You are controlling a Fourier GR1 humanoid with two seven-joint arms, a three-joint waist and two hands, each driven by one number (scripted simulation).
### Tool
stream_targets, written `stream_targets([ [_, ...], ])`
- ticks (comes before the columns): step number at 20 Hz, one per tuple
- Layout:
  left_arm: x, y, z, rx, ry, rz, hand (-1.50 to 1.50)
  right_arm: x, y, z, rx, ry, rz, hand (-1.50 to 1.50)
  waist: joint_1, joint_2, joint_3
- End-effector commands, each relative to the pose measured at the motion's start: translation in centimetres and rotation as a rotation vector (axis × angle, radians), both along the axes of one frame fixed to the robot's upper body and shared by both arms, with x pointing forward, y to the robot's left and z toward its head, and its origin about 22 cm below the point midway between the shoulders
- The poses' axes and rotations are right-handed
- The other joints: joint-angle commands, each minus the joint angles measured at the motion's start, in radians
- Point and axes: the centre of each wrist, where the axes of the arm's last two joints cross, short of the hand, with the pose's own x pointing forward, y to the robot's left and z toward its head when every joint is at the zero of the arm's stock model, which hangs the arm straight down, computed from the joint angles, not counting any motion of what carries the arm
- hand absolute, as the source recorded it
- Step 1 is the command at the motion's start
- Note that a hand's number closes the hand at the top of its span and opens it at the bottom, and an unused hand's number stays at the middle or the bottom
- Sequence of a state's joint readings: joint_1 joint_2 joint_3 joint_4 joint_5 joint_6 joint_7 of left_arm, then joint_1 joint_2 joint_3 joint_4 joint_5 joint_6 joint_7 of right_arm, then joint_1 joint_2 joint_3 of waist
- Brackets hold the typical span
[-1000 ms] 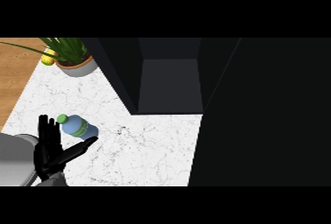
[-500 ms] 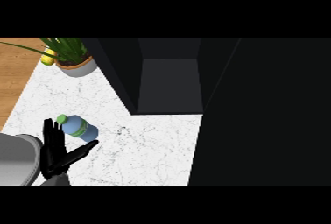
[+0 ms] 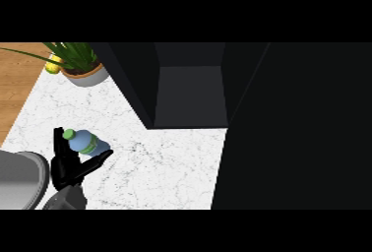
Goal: Pick up the bottled water, place it into the cabinet and close the cabinet
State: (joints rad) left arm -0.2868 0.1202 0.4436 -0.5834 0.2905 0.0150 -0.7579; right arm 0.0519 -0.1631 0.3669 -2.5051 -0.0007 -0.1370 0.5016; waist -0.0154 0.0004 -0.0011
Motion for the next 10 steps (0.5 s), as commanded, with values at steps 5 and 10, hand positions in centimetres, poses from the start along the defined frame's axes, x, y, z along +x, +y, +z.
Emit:
stream_targets([
  [5, 2.0, -1.1, 0.1, -0.084, -0.053, -0.046, -1.5, -3.7, -1.1, 2.0, 0.029, -0.041, 0.007, -1.5, -0.001, -0.001, 0.0],
  [10, 1.1, -1.3, -0.7, -0.157, -0.068, -0.137, 1.5, -2.8, -2.0, 2.1, 0.023, -0.043, -0.038, -1.5, 0.004, 0.0, 0.0],
])
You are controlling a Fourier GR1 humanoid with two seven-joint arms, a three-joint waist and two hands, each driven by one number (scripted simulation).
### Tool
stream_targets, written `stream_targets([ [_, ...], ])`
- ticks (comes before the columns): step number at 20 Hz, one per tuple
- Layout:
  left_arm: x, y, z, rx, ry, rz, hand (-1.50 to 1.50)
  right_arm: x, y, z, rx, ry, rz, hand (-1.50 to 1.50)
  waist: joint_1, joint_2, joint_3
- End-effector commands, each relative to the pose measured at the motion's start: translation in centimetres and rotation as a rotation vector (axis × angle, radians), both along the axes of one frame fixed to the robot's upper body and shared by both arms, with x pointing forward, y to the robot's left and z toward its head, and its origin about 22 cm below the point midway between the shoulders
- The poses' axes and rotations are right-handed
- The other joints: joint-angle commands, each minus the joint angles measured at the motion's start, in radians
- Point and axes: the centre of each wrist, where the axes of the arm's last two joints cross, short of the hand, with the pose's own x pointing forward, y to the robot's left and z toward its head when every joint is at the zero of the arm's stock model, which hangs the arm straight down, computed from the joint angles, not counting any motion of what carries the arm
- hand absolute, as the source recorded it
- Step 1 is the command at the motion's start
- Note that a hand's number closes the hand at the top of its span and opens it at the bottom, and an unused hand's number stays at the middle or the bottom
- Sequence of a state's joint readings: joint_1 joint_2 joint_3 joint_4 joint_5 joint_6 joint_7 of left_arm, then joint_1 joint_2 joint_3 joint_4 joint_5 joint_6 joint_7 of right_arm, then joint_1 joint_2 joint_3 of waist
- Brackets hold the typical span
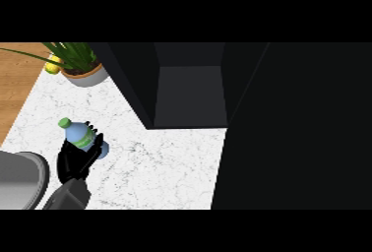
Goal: Pick up the bottled water, place it into the cabinet and close the cabinet
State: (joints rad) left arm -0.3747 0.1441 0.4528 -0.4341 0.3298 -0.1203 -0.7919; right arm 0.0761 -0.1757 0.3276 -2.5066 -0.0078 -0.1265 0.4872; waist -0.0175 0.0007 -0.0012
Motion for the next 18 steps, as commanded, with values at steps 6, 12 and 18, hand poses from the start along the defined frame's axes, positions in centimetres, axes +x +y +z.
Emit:
stream_targets([
  [6, 2.7, -3.7, 0.7, 0.199, -0.084, -0.02, 1.5, -2.4, -1.9, 1.4, 0.023, -0.055, 0.005, -1.5, -0.002, 0.0, 0.001],
  [12, 2.7, -5.5, 0.3, 0.195, -0.126, -0.251, 1.5, -2.1, -2.2, 0.7, 0.004, -0.053, -0.014, -1.5, -0.012, 0.001, 0.001],
  [18, 5.1, -10.5, 1.7, 0.139, -0.179, -0.528, 1.5, -0.6, -3.0, 0.4, -0.004, -0.065, -0.082, -1.5, -0.001, 0.001, 0.001],
])
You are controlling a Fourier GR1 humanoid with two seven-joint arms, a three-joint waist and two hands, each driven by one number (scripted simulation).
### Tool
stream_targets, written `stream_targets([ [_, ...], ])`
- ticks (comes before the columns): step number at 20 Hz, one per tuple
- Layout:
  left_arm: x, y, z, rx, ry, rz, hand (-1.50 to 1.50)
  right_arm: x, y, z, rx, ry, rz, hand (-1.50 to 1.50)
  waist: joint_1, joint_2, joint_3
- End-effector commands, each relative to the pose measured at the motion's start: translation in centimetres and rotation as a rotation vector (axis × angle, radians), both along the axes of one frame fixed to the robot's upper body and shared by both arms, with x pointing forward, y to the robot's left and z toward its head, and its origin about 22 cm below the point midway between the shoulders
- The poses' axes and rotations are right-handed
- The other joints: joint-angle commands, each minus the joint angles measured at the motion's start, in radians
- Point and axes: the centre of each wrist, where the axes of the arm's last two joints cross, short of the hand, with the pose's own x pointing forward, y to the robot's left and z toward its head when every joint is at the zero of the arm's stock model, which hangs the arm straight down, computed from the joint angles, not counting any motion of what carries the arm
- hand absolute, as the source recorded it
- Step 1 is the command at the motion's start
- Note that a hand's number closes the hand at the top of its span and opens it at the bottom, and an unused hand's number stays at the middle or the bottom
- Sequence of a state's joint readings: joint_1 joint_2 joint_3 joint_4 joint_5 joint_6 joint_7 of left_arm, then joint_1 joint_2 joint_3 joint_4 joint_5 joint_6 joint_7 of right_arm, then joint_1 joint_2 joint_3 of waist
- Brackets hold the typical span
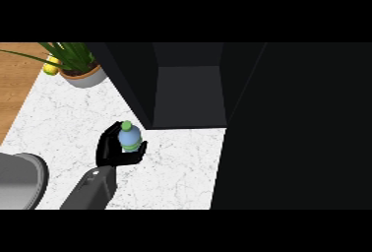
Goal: Pick up the bottled water, place it into the cabinet and close the cabinet
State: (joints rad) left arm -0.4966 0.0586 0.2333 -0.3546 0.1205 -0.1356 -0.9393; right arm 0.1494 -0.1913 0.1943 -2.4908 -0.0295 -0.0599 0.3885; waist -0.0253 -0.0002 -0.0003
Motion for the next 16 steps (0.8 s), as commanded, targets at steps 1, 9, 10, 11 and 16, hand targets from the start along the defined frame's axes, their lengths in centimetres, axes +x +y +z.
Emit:
stream_targets([
  [1, 0.7, -2.5, 0.5, -0.063, -0.023, -0.164, 1.5, -2.1, -1.8, 1.9, 0.03, -0.039, -0.004, -1.5, 0.01, -0.002, 0.001],
  [9, 3.4, -5.4, 3.3, -0.117, -0.032, -0.224, 1.5, -1.7, -4.2, 0.4, 0.05, -0.014, -0.042, -1.5, 0.0, -0.005, 0.002],
  [10, 2.0, -5.7, 2.1, -0.126, -0.045, -0.234, 1.5, -1.4, -3.9, -0.3, 0.047, -0.023, -0.027, -1.5, -0.013, -0.01, 0.002],
  [11, 3.8, -6.0, 3.9, -0.112, -0.033, -0.224, 1.5, -1.9, -4.8, 0.8, 0.044, -0.031, -0.047, -1.5, -0.002, -0.009, 0.002],
  [16, 5.2, -7.8, 6.0, -0.141, -0.046, -0.231, 1.5, -0.1, -5.4, 0.0, 0.044, -0.029, -0.052, -1.5, -0.023, -0.011, 0.002],
])
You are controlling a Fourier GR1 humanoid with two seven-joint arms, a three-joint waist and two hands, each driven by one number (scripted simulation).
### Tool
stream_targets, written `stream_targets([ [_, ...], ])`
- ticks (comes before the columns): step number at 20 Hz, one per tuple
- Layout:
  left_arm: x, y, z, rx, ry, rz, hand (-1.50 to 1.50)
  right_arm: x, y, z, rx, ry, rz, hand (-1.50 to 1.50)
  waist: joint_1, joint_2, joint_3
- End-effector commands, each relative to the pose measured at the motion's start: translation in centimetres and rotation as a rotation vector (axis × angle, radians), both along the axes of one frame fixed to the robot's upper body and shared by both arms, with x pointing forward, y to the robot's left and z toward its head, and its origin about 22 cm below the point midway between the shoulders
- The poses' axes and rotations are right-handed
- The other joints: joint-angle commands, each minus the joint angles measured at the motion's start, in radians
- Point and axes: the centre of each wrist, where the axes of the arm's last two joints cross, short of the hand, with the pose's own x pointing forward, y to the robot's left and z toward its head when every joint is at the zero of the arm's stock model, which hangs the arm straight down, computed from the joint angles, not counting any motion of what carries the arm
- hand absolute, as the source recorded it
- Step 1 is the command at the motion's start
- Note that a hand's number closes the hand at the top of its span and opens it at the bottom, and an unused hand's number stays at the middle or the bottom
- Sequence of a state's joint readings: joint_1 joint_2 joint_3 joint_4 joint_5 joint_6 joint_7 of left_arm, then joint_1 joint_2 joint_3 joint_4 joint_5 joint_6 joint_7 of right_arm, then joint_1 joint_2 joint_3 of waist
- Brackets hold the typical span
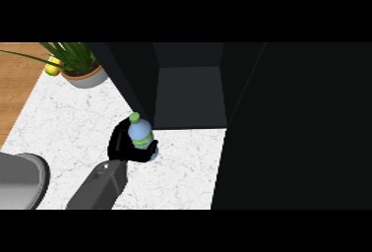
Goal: Pick up the bottled water, place it into the cabinet and close the cabinet
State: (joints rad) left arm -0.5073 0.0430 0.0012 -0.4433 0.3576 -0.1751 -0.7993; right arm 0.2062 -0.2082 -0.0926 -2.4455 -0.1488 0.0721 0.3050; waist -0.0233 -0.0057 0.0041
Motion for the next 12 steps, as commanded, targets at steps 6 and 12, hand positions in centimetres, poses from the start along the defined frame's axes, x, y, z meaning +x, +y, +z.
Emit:
stream_targets([
  [6, 4.7, -6.1, 6.1, -0.002, -0.086, -0.093, 1.5, -0.1, -1.4, -0.2, 0.099, -0.018, 0.083, -1.5, -0.05, -0.006, -0.002],
  [12, 5.1, -7.2, 7.4, 0.004, -0.114, -0.08, 1.5, 0.5, -2.9, -1.0, 0.115, -0.007, 0.082, -1.5, -0.068, -0.004, -0.001],
])
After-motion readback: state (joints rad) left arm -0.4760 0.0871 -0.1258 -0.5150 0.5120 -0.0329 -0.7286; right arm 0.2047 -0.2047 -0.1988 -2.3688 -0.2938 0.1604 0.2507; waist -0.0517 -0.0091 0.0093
